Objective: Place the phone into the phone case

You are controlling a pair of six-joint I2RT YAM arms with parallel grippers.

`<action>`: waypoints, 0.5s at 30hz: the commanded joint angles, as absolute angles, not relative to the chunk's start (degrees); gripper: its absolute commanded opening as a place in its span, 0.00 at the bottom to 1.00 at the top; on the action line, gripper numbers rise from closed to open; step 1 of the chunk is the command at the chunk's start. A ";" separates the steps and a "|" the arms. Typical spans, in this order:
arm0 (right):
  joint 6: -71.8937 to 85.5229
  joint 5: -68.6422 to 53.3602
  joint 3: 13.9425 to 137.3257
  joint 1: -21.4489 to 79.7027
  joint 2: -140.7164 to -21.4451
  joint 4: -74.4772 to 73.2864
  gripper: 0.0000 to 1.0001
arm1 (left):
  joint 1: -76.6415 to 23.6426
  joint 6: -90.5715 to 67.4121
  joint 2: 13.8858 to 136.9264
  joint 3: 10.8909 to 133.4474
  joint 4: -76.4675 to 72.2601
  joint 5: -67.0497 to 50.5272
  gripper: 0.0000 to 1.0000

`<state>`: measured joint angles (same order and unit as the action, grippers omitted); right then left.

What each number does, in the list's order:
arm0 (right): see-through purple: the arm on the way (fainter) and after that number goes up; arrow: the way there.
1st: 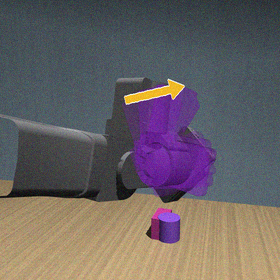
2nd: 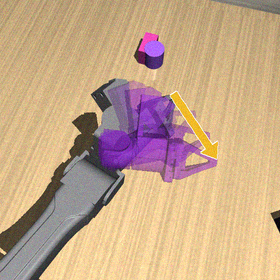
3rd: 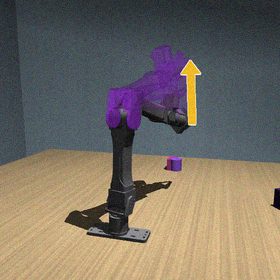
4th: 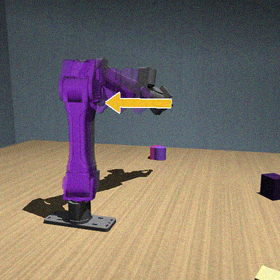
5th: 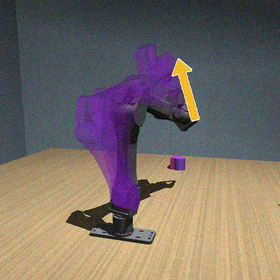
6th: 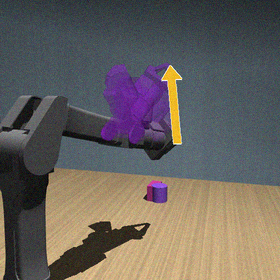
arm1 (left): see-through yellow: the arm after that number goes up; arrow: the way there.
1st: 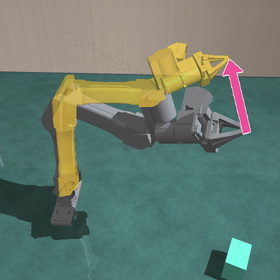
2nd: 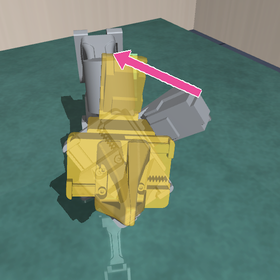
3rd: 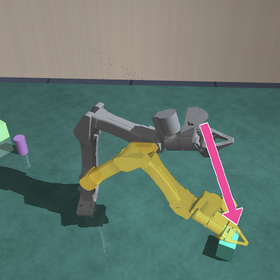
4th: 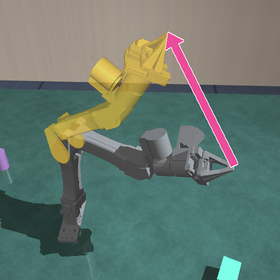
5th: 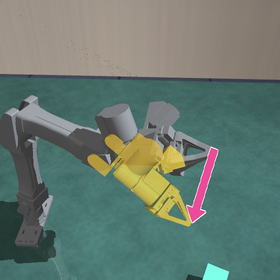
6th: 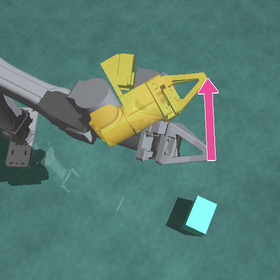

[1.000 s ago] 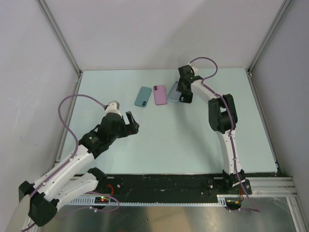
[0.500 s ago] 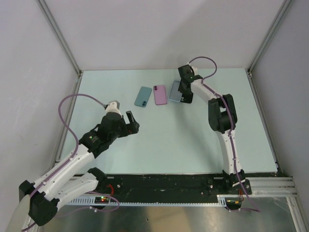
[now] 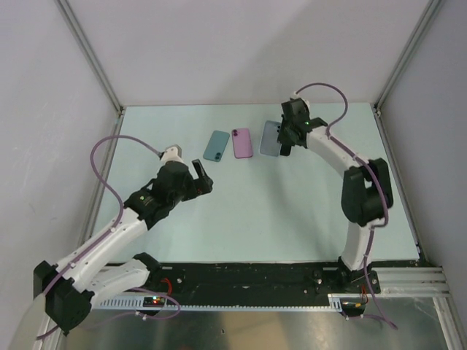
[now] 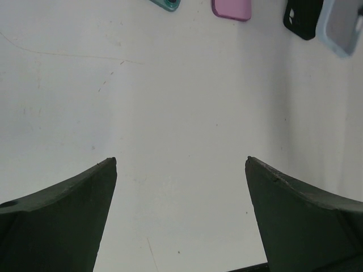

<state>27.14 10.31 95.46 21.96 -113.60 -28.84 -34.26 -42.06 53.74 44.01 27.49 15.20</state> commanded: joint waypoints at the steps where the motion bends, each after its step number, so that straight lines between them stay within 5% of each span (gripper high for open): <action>1: 28.54 6.76 83.10 25.62 -102.70 -27.15 0.00 | -33.07 -44.24 59.01 50.05 25.51 19.13 0.98; 15: 36.47 9.18 54.50 40.63 -86.92 -22.46 0.00 | -24.48 -30.49 89.77 70.25 22.42 14.14 0.99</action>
<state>33.98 7.25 55.77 39.00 -89.91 -26.46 -26.11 -37.54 83.33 63.79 24.38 15.33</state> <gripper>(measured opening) 0.010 0.985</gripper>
